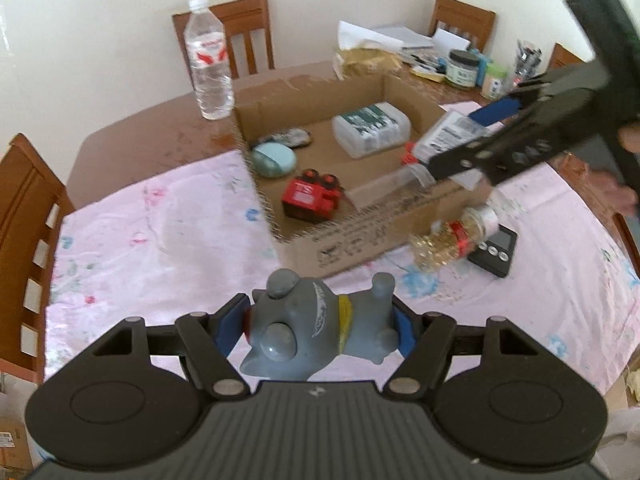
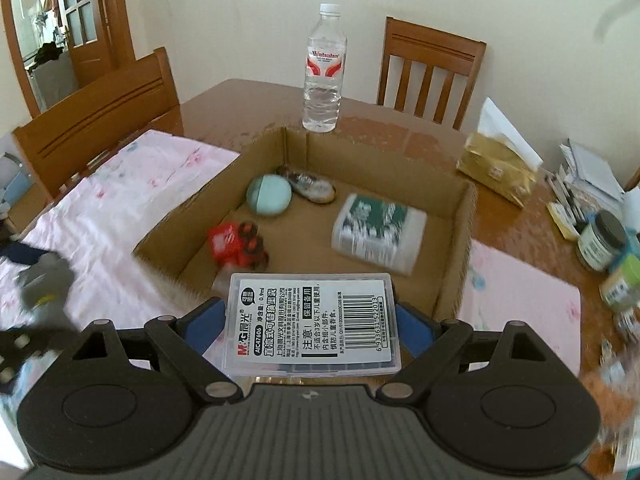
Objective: Organize rigid objects
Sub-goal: 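Release the white case into the box with the right gripper while the left drops the elephant in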
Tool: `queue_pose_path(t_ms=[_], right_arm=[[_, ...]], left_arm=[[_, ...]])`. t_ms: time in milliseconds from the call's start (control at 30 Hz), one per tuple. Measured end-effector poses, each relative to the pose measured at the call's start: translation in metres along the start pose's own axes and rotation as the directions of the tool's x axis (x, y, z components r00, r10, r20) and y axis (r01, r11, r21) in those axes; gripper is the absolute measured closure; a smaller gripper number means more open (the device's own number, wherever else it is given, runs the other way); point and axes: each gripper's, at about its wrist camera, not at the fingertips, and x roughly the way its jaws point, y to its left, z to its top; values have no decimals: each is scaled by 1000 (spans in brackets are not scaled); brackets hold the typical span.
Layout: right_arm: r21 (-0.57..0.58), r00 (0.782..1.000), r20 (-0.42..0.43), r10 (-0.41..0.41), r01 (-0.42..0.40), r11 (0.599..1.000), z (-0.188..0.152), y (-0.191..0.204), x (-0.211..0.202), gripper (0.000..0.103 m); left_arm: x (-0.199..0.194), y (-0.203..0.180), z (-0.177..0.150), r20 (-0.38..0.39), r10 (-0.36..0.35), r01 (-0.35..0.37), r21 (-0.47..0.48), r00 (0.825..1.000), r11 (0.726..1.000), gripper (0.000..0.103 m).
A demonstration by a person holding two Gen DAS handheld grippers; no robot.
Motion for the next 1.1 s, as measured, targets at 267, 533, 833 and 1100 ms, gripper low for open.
queue_pose_path(t_ms=[267,533,833,1100], right_arm=[[3,1000,-3,-11,11,1000,23,1,35,1],[69,1000,4,-13,13,998,11,1,20,0],[203,997,-2,-81,79,976,-18,6,-17,0],[285,993,-20,-118,119,951,-52,20,-39,0]], left_arm=[[-2,17,4,14,38,-37,-36,999,999,31],[5,20,14,13,35,-35,-15,999,999,31],[19,14,50,51,-4,1,45,999,999,31],[52,8,99,62,-58,53,93,996,994,31]])
